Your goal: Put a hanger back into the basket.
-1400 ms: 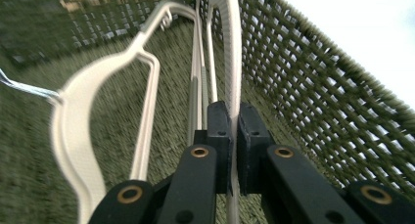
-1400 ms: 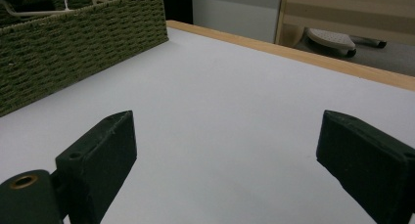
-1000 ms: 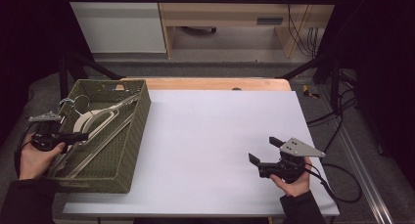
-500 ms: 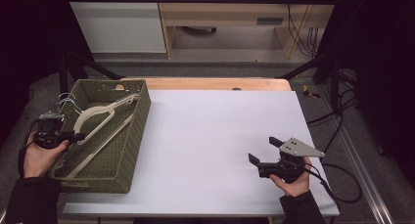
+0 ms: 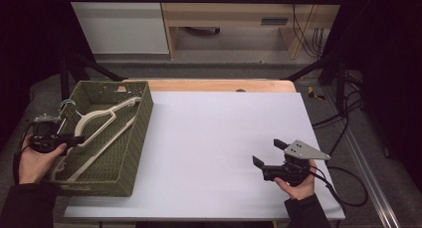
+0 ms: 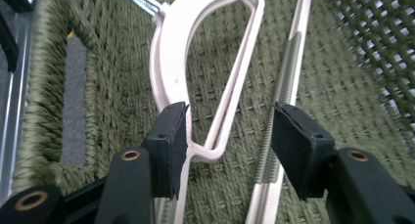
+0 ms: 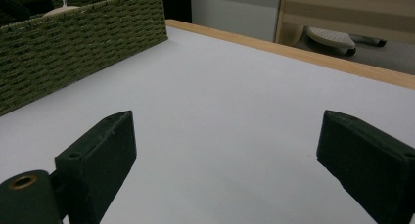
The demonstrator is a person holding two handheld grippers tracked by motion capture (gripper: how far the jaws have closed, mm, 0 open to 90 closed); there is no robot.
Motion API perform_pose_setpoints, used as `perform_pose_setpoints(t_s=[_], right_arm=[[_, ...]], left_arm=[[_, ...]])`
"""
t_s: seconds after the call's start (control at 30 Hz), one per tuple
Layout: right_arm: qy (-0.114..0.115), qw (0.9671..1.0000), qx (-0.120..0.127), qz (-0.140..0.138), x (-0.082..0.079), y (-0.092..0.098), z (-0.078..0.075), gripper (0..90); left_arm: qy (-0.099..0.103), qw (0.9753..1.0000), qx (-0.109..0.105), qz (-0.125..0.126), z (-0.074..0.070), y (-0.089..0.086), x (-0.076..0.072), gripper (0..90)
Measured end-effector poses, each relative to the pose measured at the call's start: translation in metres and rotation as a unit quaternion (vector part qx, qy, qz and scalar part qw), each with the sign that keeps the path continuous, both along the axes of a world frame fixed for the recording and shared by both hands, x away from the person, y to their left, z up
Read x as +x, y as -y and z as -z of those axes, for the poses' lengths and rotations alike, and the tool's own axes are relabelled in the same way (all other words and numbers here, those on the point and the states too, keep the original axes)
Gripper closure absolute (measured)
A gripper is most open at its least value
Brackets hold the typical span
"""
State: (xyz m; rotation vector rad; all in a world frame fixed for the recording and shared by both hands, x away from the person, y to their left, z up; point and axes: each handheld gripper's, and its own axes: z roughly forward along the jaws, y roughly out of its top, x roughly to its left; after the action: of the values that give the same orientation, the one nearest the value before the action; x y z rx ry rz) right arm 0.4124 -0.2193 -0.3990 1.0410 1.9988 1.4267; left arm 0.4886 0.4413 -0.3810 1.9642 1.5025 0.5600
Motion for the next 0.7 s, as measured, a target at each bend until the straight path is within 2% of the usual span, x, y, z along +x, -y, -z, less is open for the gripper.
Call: perform_pose_setpoints(t_s=[0.03,0.07,0.1,0.13,0.17,0.2,0.23,0.27,0.3,0.33,0.37,0.5,0.53,0.57,0.6,0.63,0.67,0.7], right_arm=[[0.001,1.0,0.0,0.0,0.0,0.0,0.0,8.2],[0.003,1.0,0.001,0.0,0.0,0.001,-0.001,8.1],[0.003,1.0,0.001,0.0,0.0,0.001,-0.001,8.1],[0.003,1.0,0.002,0.001,0.0,0.001,-0.001,7.9],[0.003,1.0,0.002,0.001,0.0,0.001,-0.001,7.9],[0.002,1.0,0.004,0.001,-0.001,0.001,-0.001,7.7],[0.002,1.0,0.004,0.001,-0.001,0.001,-0.001,7.7],[0.002,1.0,0.005,0.001,-0.001,0.002,-0.002,7.3],[0.002,1.0,0.005,0.001,-0.001,0.002,-0.002,7.3],[0.003,1.0,0.006,0.0,0.0,0.002,-0.002,7.2],[0.003,1.0,0.006,0.0,0.0,0.002,-0.002,7.2],[0.004,1.0,0.006,-0.001,0.0,0.003,-0.002,7.1],[0.005,1.0,0.006,-0.002,-0.001,0.003,-0.003,7.0],[0.005,1.0,0.006,-0.002,-0.001,0.003,-0.003,7.0],[0.003,1.0,0.008,-0.002,-0.001,0.004,-0.003,6.7],[0.003,1.0,0.008,-0.002,-0.001,0.004,-0.003,6.7],[0.005,0.9999,0.01,-0.002,-0.001,0.005,-0.004,6.5],[0.005,0.9999,0.01,-0.002,-0.001,0.005,-0.004,6.5]], left_arm=[[0.013,0.9999,-0.007,-0.001,-0.002,0.002,-0.002,45.3],[0.036,0.9992,-0.016,0.011,-0.008,0.006,-0.006,42.2],[0.036,0.9992,-0.016,0.011,-0.008,0.006,-0.006,40.8],[0.066,0.9972,-0.031,0.018,-0.015,0.012,-0.012,39.3],[0.066,0.9972,-0.031,0.018,-0.015,0.012,-0.012,38.0],[0.093,0.9937,-0.053,0.033,-0.022,0.02,-0.017,35.7],[0.093,0.9937,-0.053,0.033,-0.022,0.02,-0.017,32.1],[0.124,0.9888,-0.067,0.049,-0.028,0.029,-0.022,29.3],[0.124,0.9888,-0.067,0.049,-0.028,0.029,-0.022,27.2],[0.148,0.9836,-0.08,0.066,-0.033,0.039,-0.028,25.6],[0.148,0.9836,-0.08,0.066,-0.033,0.039,-0.028,24.4],[0.183,0.9723,-0.106,0.1,-0.04,0.063,-0.036,19.4],[0.196,0.9655,-0.123,0.119,-0.043,0.075,-0.04,16.1],[0.196,0.9655,-0.123,0.119,-0.043,0.075,-0.04,13.9],[0.208,0.9594,-0.13,0.14,-0.044,0.087,-0.045,13.4],[0.208,0.9594,-0.13,0.14,-0.044,0.087,-0.045,13.3],[0.214,0.9547,-0.134,0.157,-0.043,0.099,-0.048,12.6],[0.214,0.9547,-0.134,0.157,-0.043,0.099,-0.048,11.4]])
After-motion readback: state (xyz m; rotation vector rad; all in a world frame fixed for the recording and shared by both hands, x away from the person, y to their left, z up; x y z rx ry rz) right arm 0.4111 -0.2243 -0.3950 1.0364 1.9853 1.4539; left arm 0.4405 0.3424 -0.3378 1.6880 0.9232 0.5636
